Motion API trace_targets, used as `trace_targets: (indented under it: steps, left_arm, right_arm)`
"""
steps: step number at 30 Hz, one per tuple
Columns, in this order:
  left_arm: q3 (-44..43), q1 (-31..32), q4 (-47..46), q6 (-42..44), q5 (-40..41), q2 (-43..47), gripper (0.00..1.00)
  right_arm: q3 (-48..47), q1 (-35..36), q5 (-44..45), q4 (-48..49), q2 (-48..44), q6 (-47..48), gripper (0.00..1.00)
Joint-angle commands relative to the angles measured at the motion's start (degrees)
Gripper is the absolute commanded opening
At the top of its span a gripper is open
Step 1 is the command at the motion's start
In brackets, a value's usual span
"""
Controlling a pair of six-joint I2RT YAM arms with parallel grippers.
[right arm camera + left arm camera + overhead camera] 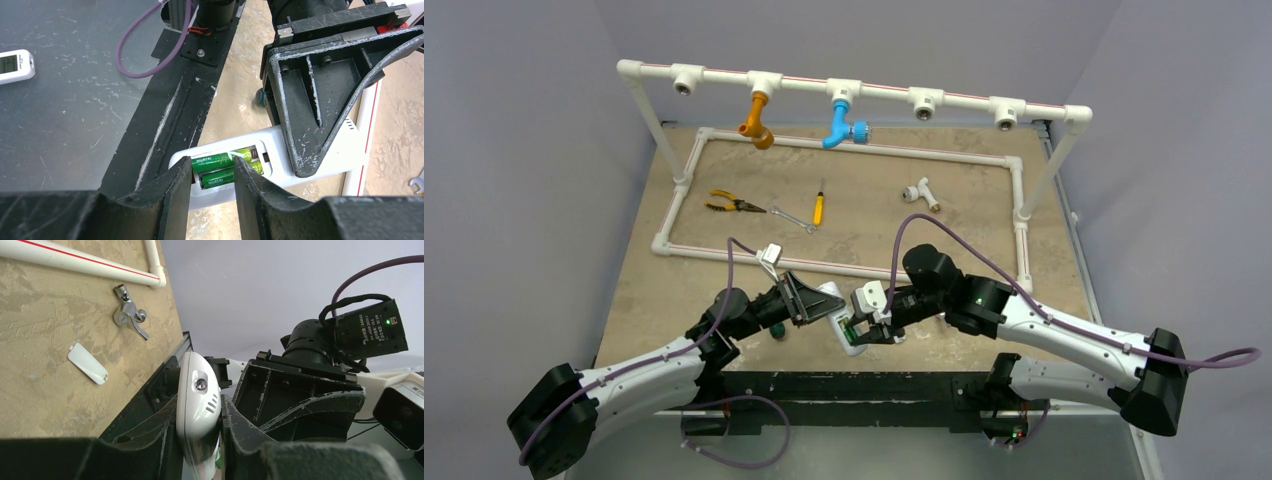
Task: Load the batteries into the remote control
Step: Load the battery into the remote control.
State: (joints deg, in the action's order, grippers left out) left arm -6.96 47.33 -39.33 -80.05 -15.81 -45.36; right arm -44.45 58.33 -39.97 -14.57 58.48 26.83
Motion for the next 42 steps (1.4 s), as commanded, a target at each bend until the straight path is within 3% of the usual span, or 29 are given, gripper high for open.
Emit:
trace_targets:
  steps: [1, 20, 42]
  left_arm:
    - [-1.3, 0.1, -4.3, -0.1, -0.4, 0.5, 0.00]
    - [-1.9, 0.1, -4.6, -0.3, -0.9, -0.7, 0.00]
    - [-1.7, 0.1, -1.4, -2.4, 2.7, 2.3, 0.00]
  right_arm:
    - [0.7, -0.3, 1.1, 2.6, -0.3, -0.5, 0.34]
    - [-0.6, -0.3, 1.1, 3.1, 2.8, -1.6, 0.31]
    - [-1.8, -0.3, 10.6, 5.0, 9.8, -10.8, 0.20]
